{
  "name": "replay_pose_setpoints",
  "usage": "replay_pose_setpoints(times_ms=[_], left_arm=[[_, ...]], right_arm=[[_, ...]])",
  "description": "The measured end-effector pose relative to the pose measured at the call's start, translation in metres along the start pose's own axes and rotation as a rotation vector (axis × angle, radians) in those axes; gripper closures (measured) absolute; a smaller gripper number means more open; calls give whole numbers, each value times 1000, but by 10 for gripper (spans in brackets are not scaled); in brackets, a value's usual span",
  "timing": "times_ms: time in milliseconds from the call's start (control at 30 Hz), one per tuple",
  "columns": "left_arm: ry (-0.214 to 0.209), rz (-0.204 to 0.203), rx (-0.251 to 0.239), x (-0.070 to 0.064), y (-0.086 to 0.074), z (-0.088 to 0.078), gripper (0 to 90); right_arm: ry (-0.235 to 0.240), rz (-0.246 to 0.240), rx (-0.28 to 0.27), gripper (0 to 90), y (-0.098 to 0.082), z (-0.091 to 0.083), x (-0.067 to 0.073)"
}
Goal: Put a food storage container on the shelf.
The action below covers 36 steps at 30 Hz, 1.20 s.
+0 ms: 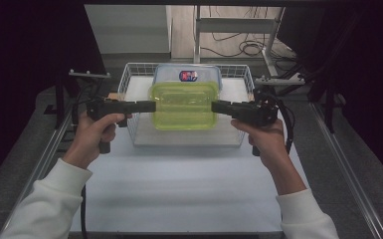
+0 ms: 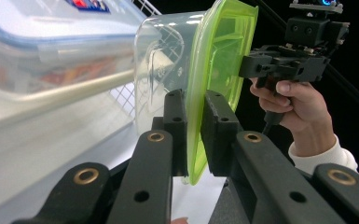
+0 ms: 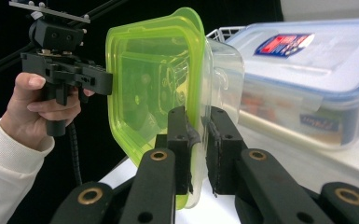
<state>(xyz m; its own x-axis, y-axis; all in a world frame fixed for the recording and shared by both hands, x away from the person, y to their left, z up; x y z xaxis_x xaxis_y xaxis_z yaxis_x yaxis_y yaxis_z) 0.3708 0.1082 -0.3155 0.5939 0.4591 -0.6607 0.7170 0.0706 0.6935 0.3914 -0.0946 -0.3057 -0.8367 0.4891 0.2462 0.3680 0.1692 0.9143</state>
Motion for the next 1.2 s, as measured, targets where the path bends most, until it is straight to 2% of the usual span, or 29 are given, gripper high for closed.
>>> replay_pose_setpoints(times_ms=[467, 700, 900, 1200], left_arm=[[-7, 6, -1, 5, 32, 3, 815], [-9, -12, 3, 19, 53, 6, 817], [-9, -75, 18, 37, 75, 14, 817], [1, -151, 50, 60, 97, 26, 817]], right_arm=[[-14, 2, -3, 804, 28, 5, -15], [-21, 20, 14, 804, 43, 15, -27], [-23, 73, 28, 804, 54, 28, -47], [-8, 196, 33, 804, 60, 45, -77]])
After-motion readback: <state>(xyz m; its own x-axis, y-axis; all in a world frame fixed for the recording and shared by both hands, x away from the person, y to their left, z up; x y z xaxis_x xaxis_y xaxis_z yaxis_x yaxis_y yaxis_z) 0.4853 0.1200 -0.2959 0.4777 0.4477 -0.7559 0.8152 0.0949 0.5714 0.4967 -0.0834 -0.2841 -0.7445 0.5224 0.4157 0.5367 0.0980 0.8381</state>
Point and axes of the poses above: each handheld gripper's, and its own axes: z roughly forward along the jaws, y roughly out of its top, x roughly to its left, the point moved 10 cm from there along z, roughly forward along the jaws, and after that the axes turned 8 degrees about -z, right-handed, at the moved point
